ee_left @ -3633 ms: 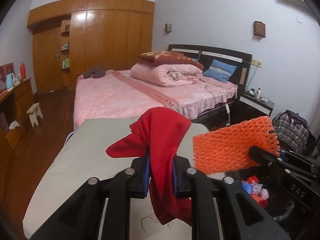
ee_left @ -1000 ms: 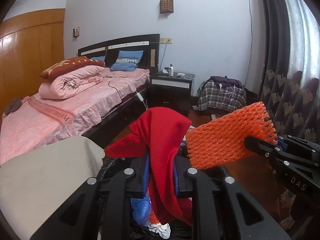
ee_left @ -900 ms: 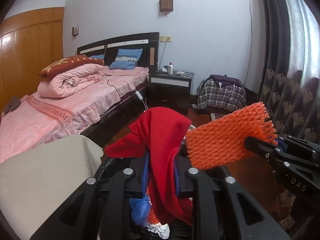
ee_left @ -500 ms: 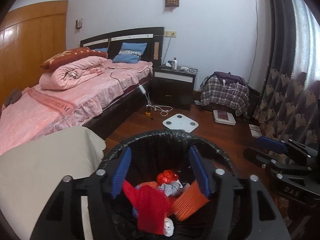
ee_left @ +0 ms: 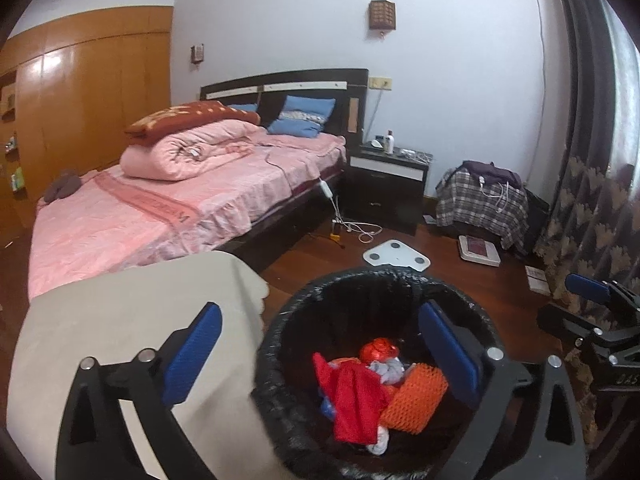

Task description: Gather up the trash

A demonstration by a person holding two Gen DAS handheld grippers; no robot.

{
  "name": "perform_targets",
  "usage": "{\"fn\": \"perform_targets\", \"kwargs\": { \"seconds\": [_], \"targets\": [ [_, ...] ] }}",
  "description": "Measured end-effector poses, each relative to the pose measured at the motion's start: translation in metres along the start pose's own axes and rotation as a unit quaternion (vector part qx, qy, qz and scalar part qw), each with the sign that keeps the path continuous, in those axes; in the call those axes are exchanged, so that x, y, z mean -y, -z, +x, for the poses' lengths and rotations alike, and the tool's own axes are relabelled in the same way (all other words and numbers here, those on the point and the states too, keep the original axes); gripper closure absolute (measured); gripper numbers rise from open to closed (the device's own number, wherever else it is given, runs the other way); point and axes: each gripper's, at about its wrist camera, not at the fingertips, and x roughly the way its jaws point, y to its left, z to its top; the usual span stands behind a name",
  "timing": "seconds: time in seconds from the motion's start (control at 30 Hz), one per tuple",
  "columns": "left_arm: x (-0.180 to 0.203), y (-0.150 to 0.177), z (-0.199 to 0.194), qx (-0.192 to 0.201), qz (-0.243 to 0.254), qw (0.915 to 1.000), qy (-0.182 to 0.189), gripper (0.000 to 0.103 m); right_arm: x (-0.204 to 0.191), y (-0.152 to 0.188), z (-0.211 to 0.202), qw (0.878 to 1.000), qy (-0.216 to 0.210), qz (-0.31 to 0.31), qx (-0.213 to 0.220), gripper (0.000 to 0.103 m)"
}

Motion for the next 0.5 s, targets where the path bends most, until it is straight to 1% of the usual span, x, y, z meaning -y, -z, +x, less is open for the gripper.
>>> {"fn": "perform_targets", "kwargs": {
  "seconds": [0.17,0.33,0.5],
  "targets": [
    [-0.013,0.007,-0.026,-0.001,-0.007,0.9998,-0.019,0.006,-0.025,-0.008,-0.017,1.000,-0.028,-0.005,0.005,0.005],
    [-0.022,0.014,-0.050,0.003,-0.012,0.9994,-0.033,0.006,-0.046,-0.014,-0.034,0.999,-0.040,-0.014,0.015,0.005],
    [-0.032,0.017,-0.075,0.016,-0.022,0.9986,-0.046,0.006,-0.063,-0.017,-0.046,0.998,-0.049,-0.022,0.019,0.005]
  ]
}}
